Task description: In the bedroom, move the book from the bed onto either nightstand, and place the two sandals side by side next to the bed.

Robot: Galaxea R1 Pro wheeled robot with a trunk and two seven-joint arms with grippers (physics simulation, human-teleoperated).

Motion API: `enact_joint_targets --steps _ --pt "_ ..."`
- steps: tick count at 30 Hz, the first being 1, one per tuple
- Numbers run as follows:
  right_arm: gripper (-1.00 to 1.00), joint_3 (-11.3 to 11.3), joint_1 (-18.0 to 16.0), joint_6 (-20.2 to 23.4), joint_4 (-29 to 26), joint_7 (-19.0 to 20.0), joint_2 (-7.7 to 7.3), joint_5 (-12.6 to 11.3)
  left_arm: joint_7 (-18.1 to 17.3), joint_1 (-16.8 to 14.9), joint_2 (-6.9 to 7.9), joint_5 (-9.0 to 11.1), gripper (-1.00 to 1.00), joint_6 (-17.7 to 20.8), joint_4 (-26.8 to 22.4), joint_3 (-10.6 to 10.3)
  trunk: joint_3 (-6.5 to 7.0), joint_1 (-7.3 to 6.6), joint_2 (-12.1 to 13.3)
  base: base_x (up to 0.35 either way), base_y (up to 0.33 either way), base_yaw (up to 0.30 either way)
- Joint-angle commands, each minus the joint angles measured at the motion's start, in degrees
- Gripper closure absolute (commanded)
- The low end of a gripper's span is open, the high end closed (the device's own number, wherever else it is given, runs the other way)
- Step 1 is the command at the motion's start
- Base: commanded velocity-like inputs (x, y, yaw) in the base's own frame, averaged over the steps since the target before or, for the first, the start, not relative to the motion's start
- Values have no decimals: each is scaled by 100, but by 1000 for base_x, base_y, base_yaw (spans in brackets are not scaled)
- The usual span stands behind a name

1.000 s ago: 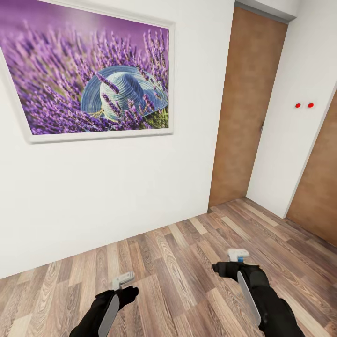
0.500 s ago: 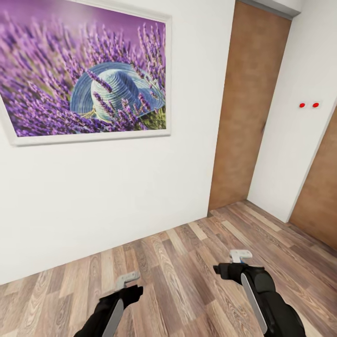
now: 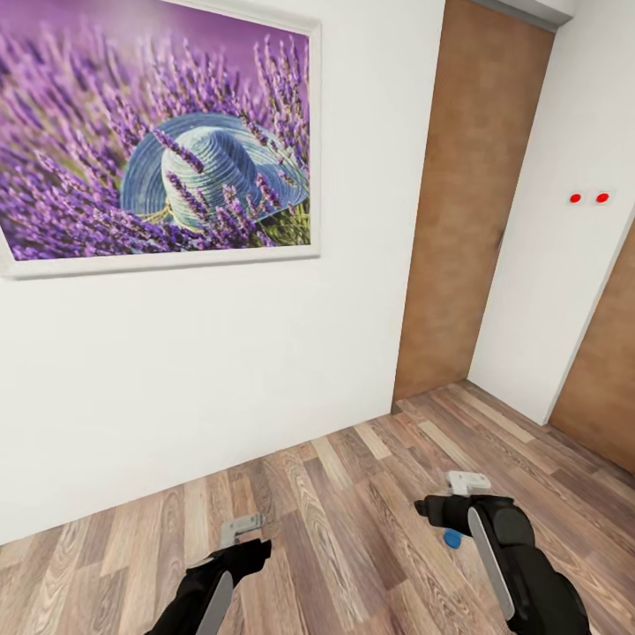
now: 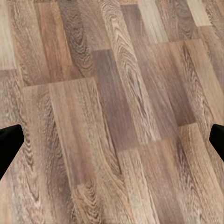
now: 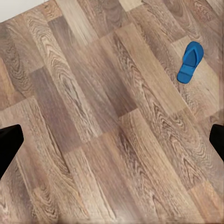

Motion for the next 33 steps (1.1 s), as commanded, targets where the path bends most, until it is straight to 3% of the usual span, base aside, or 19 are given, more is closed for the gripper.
enact_joint_targets --steps 1,12,24,28,33 --pt "-100 -40 -3 62 -49 7 -1 -21 52 -1 6 61 -100 20 -6 -10 -7 2 -3 182 -120 0" --pt "-100 -152 -18 203 -505 -4 38 7 43 6 -8 61 -100 -16 -4 -50 -7 2 -3 236 -168 0" --pt "-100 -180 -379 201 -662 -10 36 -30 -25 6 12 58 -100 27 20 -69 -7 2 -3 262 -199 -6" --pt "-100 -237 -518 206 -544 -26 54 -29 -24 6 17 61 -100 29 23 -62 -7 2 -3 268 -208 -74" --pt "-100 -557 -809 208 2 -350 88 -28 -17 7 22 62 -100 30 29 -45 -7 2 -3 278 -185 -26"
